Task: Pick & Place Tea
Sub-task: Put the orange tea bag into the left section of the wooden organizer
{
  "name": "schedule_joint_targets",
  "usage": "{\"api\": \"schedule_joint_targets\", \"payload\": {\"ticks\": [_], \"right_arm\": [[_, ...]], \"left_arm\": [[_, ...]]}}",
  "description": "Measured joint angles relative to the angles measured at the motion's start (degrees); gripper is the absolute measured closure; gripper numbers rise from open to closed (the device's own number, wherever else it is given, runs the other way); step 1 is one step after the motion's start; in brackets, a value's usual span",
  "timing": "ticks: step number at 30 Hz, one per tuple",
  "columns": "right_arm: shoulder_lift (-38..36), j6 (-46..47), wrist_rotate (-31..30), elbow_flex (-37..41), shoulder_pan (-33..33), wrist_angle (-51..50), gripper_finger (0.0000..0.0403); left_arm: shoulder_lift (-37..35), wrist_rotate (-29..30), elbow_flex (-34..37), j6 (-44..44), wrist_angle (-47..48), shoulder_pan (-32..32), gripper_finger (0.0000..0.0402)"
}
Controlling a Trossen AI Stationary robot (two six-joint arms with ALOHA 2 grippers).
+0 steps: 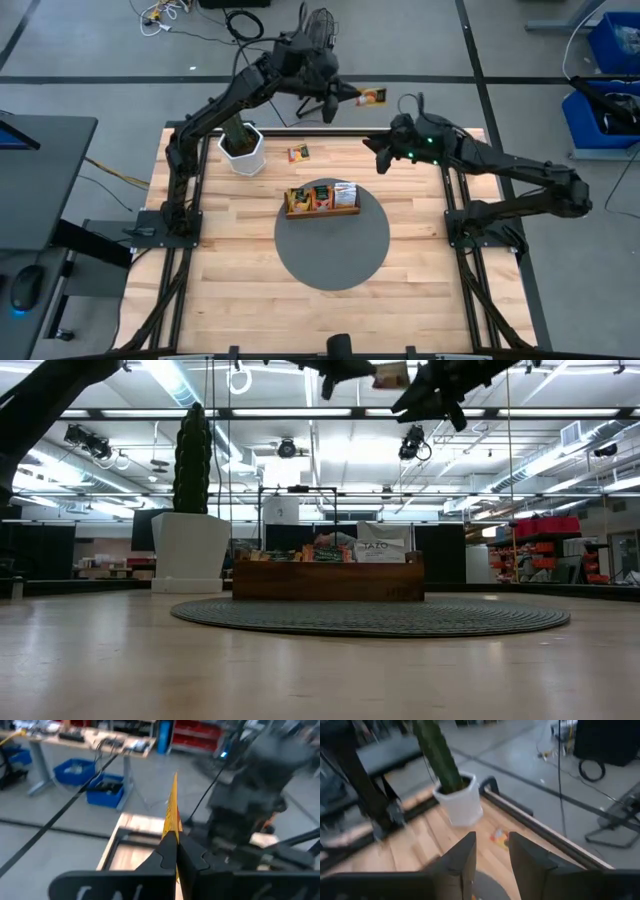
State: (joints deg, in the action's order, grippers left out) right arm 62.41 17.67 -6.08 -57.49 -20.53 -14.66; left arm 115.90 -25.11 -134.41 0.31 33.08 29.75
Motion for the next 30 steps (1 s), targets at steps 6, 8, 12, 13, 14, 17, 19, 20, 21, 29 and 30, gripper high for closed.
{"api": "schedule_joint_targets", "payload": {"ticks": [6, 8, 12, 13, 14, 17, 19, 20, 21, 29, 30], "right_arm": [[-5.33, 3.99, -1.21, 10.23, 0.00, 17.80, 0.0280], [-7.00, 4.37, -3.12, 12.81, 0.00, 23.08, 0.0280], [-10.29, 3.96, -6.40, 16.47, 0.00, 30.66, 0.0280], [-10.88, 3.38, -6.59, 17.05, 0.00, 32.56, 0.0280], [-11.40, 3.05, -6.60, 17.41, 0.00, 34.26, 0.0280], [-12.14, 2.21, -6.53, 17.45, 0.00, 37.58, 0.0280], [-12.04, 1.71, -5.63, 17.39, 0.00, 39.05, 0.0280], [-12.04, 1.47, -4.85, 17.39, 0.00, 39.82, 0.0280], [-12.05, 1.43, -4.40, 17.39, 0.00, 40.52, 0.0280], [-12.05, -0.86, -4.05, 17.35, 0.00, 43.57, 0.0280], [-12.02, -1.06, -3.96, 17.35, 0.00, 43.62, 0.0280]], "left_arm": [[0.02, -4.75, 0.00, -6.19, -9.07, 0.03, 0.0401], [0.02, -5.26, 0.00, -6.58, -9.37, 0.03, 0.0401], [0.04, -8.65, 0.00, -6.74, -9.08, 0.03, 0.0401], [0.04, -8.82, 0.00, -6.79, -9.09, 0.01, 0.0401], [0.04, -8.87, 0.00, -6.89, -9.12, -0.08, 0.0401], [0.07, -8.92, 0.00, -6.87, -9.14, -0.15, 0.0401], [0.07, -9.06, 0.00, -7.19, -9.14, -0.13, 0.0401], [0.07, -9.07, 0.00, -7.18, -9.10, -0.13, 0.0401], [0.09, -9.07, 0.00, -7.16, -9.09, -0.13, 0.0401], [0.09, -12.06, 0.00, -8.57, -9.16, -1.37, 0.0400], [0.09, -12.25, 0.00, -8.58, -9.16, -1.60, 0.0400]]}}
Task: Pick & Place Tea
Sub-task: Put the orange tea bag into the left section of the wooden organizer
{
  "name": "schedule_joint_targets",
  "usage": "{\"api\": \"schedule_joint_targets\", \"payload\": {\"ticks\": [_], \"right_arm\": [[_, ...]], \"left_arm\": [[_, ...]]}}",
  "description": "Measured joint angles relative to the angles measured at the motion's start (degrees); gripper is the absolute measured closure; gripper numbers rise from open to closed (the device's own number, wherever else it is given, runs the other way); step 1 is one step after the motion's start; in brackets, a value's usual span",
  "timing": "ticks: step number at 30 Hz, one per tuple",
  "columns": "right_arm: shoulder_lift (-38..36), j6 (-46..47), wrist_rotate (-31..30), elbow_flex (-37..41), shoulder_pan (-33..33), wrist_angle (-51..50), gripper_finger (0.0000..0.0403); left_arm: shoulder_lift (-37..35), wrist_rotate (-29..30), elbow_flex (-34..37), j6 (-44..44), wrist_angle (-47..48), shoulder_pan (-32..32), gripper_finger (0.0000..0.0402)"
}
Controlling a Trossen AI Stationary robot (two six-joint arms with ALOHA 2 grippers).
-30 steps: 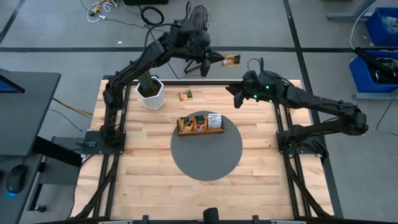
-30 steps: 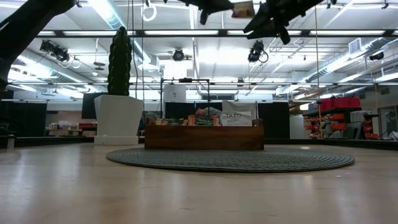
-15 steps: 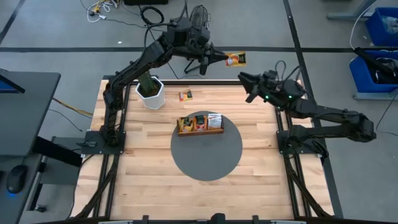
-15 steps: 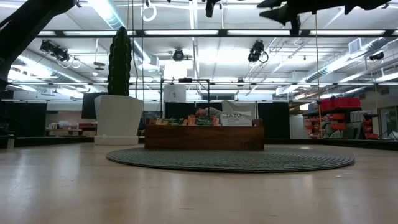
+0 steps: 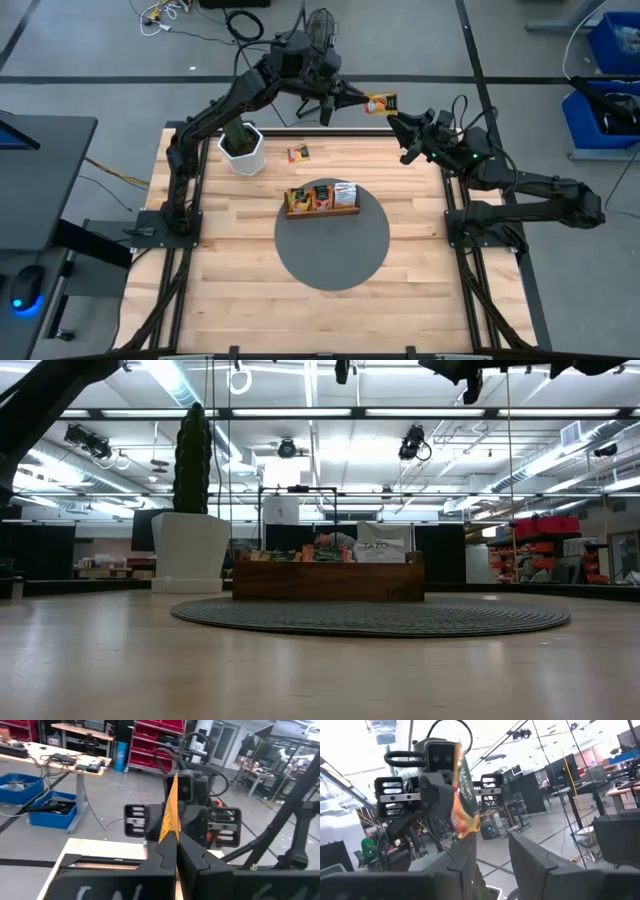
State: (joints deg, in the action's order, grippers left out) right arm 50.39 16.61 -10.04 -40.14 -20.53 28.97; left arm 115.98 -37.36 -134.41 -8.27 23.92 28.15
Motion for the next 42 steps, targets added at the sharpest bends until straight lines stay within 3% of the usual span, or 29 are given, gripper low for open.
{"api": "schedule_joint_targets", "payload": {"ticks": [9, 18, 24, 30, 35, 42], "right_arm": [[0.03, -0.01, 1.52, -0.02, 0.00, 2.52, 0.0295], [0.03, 1.96, 3.63, -0.02, 0.02, 2.76, 0.0395], [-0.18, 4.20, 3.48, -0.02, 0.00, 2.32, 0.0400], [-2.57, 6.77, 3.41, -0.09, 0.00, -3.17, 0.0401], [-5.27, 9.17, 3.43, -0.72, 0.00, -13.00, 0.0402], [-3.81, 8.62, 4.96, -11.72, 0.00, -44.24, 0.0403]], "left_arm": [[0.00, 0.38, 0.00, 1.26, 0.52, -1.07, 0.0400], [0.04, 1.30, 0.00, 1.42, 1.68, -0.62, 0.0400], [0.04, 2.72, 0.00, 1.56, 2.60, -0.57, 0.0394], [0.07, 2.80, 0.02, 1.43, 4.93, 1.23, 0.0360], [-0.07, 2.74, 0.02, 1.42, 7.35, 2.99, 0.0332], [-0.13, 1.85, 0.02, 2.39, 9.82, 3.45, 0.0317]]}}
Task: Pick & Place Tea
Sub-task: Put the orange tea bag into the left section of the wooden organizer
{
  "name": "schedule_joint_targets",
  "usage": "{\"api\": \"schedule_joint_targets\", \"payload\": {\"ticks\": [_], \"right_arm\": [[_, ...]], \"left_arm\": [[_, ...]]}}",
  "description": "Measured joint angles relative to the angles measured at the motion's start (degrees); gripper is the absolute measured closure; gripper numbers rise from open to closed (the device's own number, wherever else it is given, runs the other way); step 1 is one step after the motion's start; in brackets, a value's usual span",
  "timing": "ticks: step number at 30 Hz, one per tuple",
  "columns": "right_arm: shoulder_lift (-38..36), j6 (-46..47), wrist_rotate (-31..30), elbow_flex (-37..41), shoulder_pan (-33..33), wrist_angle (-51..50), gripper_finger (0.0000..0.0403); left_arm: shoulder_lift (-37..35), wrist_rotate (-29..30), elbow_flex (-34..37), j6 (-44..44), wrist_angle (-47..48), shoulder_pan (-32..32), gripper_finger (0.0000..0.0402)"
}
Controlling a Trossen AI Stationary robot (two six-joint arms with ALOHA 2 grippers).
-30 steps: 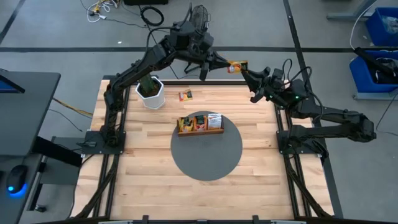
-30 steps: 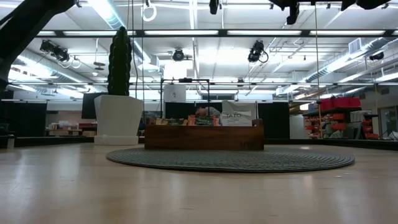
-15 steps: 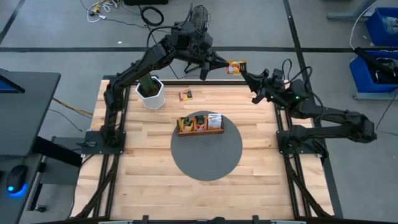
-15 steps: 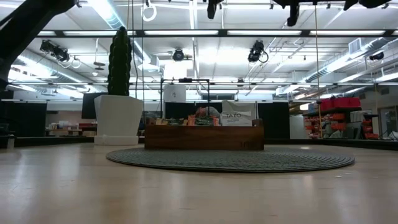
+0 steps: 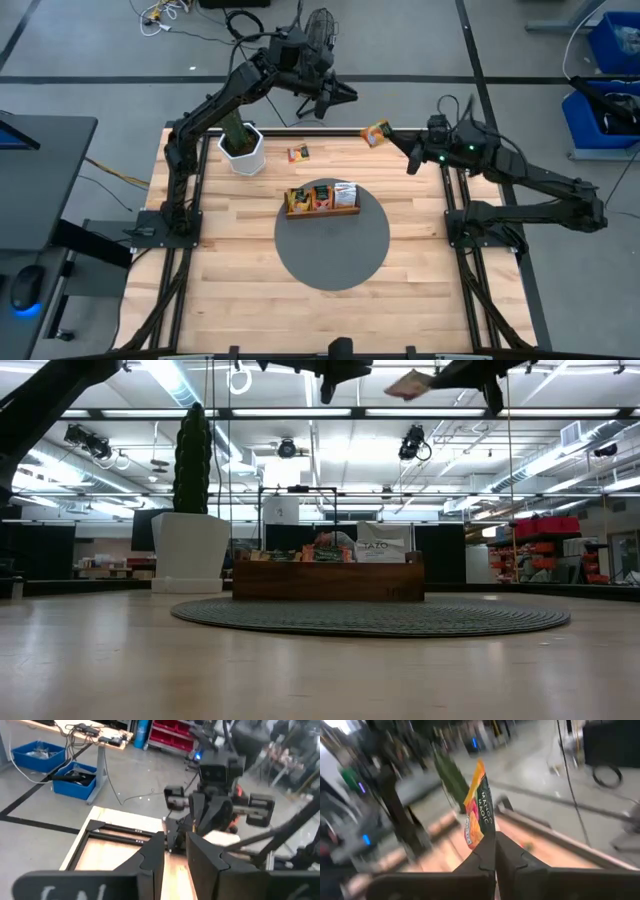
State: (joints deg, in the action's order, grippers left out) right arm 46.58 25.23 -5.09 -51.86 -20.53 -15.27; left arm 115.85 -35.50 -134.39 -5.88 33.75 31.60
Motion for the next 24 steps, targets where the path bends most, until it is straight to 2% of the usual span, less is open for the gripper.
{"api": "schedule_joint_targets", "payload": {"ticks": [2, 8, 15, 21, 24], "right_arm": [[1.42, -2.20, 0.60, -3.45, 0.00, -6.28, 0.0403], [6.62, -9.40, 5.74, -11.42, 0.00, -15.33, 0.0403], [13.09, -16.57, 7.02, -16.97, 0.00, -21.56, 0.0403], [16.70, -20.14, 7.74, -20.36, 0.19, -23.86, 0.0403], [18.12, -22.69, 8.06, -21.86, 0.57, -25.99, 0.0403]], "left_arm": [[0.00, -0.11, 0.00, 3.23, 1.83, -0.65, 0.0317], [0.00, -0.31, 0.00, 16.84, 7.25, -3.78, 0.0316], [0.09, -0.15, 0.00, 18.28, 9.76, -6.30, 0.0316], [0.17, 5.71, 0.00, 21.27, 16.04, -7.44, 0.0315], [0.24, 6.58, 0.00, 21.52, 17.65, -7.51, 0.0297]]}}
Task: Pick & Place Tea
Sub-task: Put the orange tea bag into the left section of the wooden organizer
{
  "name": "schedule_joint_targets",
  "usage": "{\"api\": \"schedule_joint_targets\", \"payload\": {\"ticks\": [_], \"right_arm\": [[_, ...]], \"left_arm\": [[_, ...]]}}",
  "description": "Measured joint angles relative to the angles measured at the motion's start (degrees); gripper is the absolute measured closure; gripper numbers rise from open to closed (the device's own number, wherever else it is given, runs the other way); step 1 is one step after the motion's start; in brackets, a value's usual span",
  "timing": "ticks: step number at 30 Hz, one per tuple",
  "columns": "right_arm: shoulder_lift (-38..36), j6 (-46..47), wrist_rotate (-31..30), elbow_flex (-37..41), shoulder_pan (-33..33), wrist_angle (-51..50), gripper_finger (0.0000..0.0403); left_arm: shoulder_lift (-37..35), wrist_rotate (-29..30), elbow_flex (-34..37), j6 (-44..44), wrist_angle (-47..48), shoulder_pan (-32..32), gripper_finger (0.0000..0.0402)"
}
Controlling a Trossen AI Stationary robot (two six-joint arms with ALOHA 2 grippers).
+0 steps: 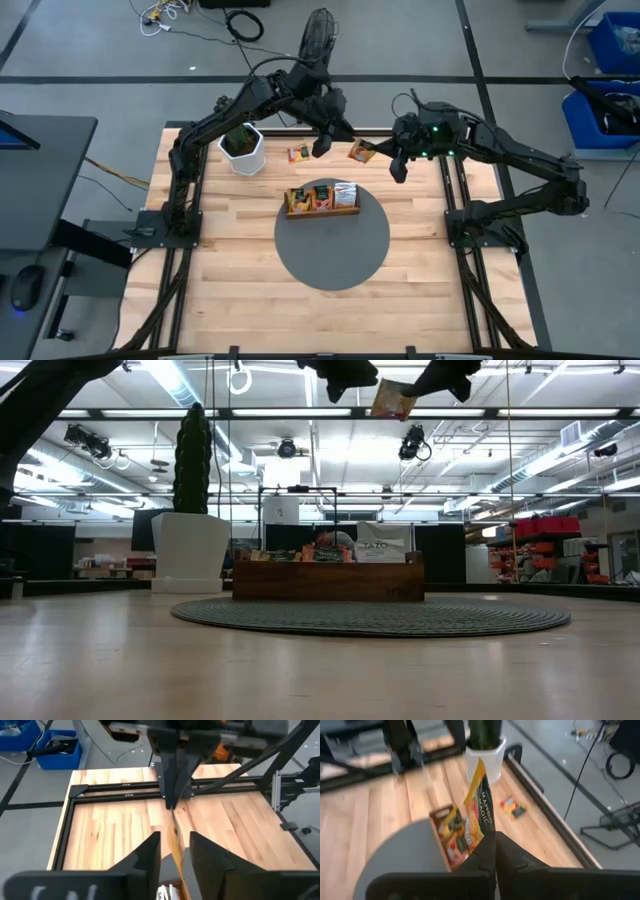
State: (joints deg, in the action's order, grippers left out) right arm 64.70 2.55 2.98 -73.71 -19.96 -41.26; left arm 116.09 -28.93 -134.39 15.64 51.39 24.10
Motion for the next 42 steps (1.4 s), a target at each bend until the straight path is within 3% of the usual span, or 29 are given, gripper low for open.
{"api": "schedule_joint_targets", "payload": {"ticks": [9, 16, 26, 30, 37, 42], "right_arm": [[5.20, -4.38, -1.45, -3.32, 1.61, -2.16, 0.0403], [7.81, -5.93, -2.52, -6.76, 2.36, -2.49, 0.0403], [7.92, -8.37, -5.49, -9.56, 3.69, -3.96, 0.0403], [8.42, -8.19, -5.74, -9.59, 3.69, -4.78, 0.0403], [8.84, -8.19, -7.59, -9.59, 3.69, -4.40, 0.0403], [8.78, -8.78, -7.17, -9.59, 3.65, -4.15, 0.0400]], "left_arm": [[0.00, 0.20, 0.00, -1.49, -0.07, -0.55, 0.0187], [0.04, 0.54, 0.00, -1.22, 1.03, -1.15, 0.0173], [0.24, 8.62, 0.00, -1.02, 3.34, -1.27, 0.0214], [0.26, 8.61, 0.00, -1.05, 3.28, -1.27, 0.0261], [0.26, 5.00, 0.00, 0.45, 3.06, -1.27, 0.0385], [0.26, 4.87, -0.02, -0.42, 3.20, -1.25, 0.0398]]}}
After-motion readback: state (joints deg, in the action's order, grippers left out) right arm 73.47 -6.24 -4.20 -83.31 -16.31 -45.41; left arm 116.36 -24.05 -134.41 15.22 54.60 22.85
